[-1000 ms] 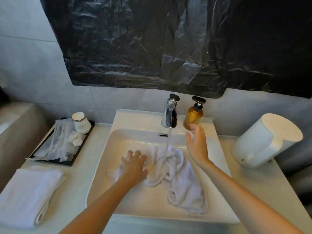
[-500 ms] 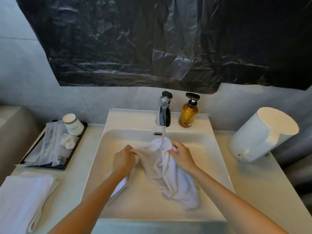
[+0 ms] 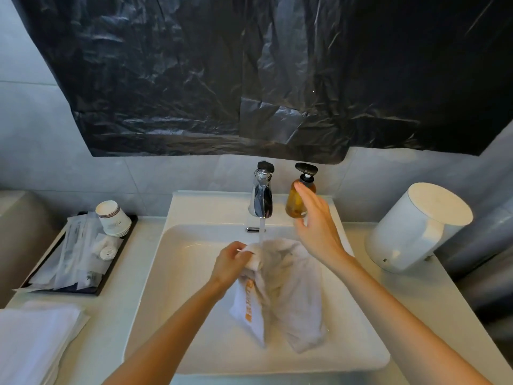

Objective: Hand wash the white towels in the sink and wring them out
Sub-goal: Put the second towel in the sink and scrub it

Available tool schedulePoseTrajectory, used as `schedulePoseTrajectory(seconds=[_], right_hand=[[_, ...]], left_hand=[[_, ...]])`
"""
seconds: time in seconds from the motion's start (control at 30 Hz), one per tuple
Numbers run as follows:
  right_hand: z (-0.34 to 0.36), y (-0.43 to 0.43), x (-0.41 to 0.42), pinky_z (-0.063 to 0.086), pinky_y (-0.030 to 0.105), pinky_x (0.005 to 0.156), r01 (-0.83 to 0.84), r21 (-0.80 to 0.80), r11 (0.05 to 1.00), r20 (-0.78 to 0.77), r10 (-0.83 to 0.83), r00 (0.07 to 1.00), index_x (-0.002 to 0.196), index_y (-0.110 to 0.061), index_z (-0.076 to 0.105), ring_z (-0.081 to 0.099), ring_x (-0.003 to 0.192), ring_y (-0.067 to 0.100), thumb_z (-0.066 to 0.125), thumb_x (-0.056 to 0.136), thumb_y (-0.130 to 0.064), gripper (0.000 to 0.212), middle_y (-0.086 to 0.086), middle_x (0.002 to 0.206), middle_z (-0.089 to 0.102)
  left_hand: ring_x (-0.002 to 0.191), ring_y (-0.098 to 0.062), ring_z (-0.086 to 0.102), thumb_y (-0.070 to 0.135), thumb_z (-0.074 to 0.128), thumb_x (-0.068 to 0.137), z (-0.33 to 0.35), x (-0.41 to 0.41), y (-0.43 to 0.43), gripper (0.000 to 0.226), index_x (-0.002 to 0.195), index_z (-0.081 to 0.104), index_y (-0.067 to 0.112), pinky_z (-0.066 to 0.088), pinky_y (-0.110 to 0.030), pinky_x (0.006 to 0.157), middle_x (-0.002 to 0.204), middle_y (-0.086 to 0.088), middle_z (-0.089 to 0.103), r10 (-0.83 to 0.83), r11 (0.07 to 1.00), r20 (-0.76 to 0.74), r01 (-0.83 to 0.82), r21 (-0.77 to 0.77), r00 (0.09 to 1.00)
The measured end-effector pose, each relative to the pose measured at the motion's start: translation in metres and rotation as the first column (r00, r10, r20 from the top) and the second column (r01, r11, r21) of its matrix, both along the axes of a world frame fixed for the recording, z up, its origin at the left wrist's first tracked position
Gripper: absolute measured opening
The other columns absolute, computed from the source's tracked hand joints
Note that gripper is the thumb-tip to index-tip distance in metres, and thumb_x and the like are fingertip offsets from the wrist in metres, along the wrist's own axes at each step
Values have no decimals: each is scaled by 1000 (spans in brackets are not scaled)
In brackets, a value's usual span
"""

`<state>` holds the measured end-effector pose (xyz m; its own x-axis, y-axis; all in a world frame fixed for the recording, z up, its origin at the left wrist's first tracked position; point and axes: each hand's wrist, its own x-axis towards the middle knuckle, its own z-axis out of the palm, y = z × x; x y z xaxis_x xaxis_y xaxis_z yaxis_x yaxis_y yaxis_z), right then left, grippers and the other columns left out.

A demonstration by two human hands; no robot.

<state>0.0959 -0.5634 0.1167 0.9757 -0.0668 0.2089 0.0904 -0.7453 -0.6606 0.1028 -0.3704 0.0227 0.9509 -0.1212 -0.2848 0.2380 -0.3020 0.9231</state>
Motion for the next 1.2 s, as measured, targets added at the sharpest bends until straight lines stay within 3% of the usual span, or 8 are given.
schedulePoseTrajectory(seconds=[0.17,0.43,0.57,0.73,0.83,1.0,1.1,1.2], right_hand=[[38,34,33,21,37,118,-199,-341,919,27,222,975,153,-19,21,13,148,24,49,94,-4,67,-1,161,18],[12,18,30,16,40,120,-239,-522,819,-13,273,962,145,-7,39,22,146,23,47,92,-2,53,4,155,34],[29,17,35,24,28,115,-27,-243,970,141,63,988,150,-9,32,18,147,15,46,95,-4,56,2,159,25],[39,35,44,39,30,109,-205,-364,908,-10,217,976,155,-12,12,27,145,19,48,99,-9,67,4,162,12],[35,34,46,36,28,108,-215,-435,875,-60,210,976,153,-9,15,35,141,22,46,100,-11,62,7,161,17],[10,42,39,12,29,119,-197,-622,758,7,258,966,154,-8,13,4,150,21,41,102,-15,60,6,162,7],[11,48,40,19,25,116,-155,-281,947,33,171,985,151,-12,28,16,148,16,44,100,-10,53,2,160,21],[-8,34,25,41,17,98,-36,19,999,205,32,978,131,-13,56,48,125,15,48,92,2,42,3,134,55]], left_hand=[[76,-14,56,12,53,93,11,-5,3,12,87,63,16,44,-24,63,82,2,62,-31,999,25,31,18,999],[79,-13,56,11,53,94,17,-6,33,13,87,63,14,42,-22,67,85,1,63,-3,998,61,-1,59,998],[82,-14,56,12,53,95,16,-7,36,12,92,65,12,43,-22,69,88,0,63,-12,997,58,8,71,998],[82,-14,57,12,54,94,18,-6,32,12,94,66,10,44,-22,69,89,-1,64,0,998,61,-4,67,998],[83,-15,56,12,55,94,20,-6,30,11,93,65,11,43,-22,69,88,-1,63,-9,998,58,6,59,998],[82,-15,55,12,53,95,24,-6,32,11,91,64,13,44,-23,68,87,0,62,0,999,47,-2,53,999],[82,-11,55,11,51,95,27,-9,39,13,92,64,14,42,-21,68,87,2,62,-11,999,48,8,49,999],[82,-9,56,12,51,94,35,-11,50,15,91,65,15,42,-18,70,87,4,65,-23,999,109,18,46,994]])
